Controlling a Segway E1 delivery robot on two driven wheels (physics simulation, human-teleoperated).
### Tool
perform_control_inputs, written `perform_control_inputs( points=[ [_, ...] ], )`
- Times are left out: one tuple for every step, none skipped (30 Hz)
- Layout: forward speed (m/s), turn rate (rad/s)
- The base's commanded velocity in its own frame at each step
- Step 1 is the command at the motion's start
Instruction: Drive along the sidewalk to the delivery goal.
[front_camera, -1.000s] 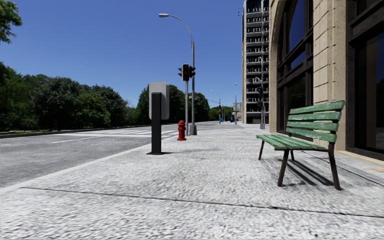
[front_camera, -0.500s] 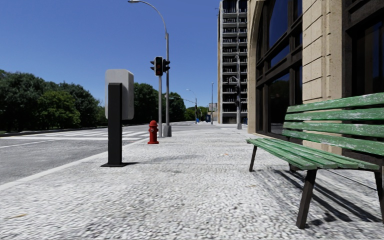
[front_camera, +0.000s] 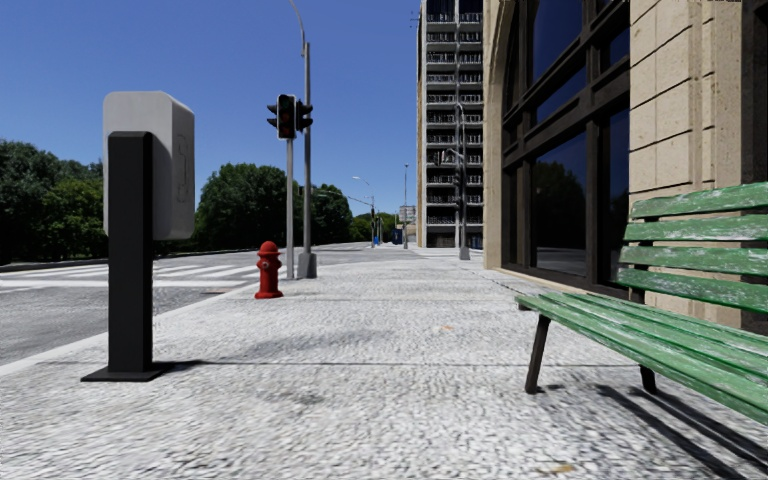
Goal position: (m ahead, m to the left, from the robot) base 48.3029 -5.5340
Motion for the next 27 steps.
perform_control_inputs(
  points=[
    [2.0, -0.11],
    [2.0, -0.11],
    [2.0, -0.11],
    [2.0, -0.11],
    [2.0, -0.11],
    [2.0, -0.12],
    [2.0, -0.12],
    [2.0, -0.12],
    [2.0, -0.12],
    [2.0, -0.12],
    [2.0, -0.12],
    [2.0, -0.12],
    [2.0, -0.12],
    [2.0, -0.13],
    [2.0, -0.13],
    [2.0, -0.13],
    [2.0, -0.14],
    [2.0, -0.15],
    [2.0, -0.16],
    [2.0, -0.16],
    [2.0, -0.18],
    [2.0, -0.22],
    [2.0, -0.24],
    [2.0, -0.26],
    [2.0, -0.26],
    [2.0, -0.27],
    [2.0, -0.27]
  ],
)
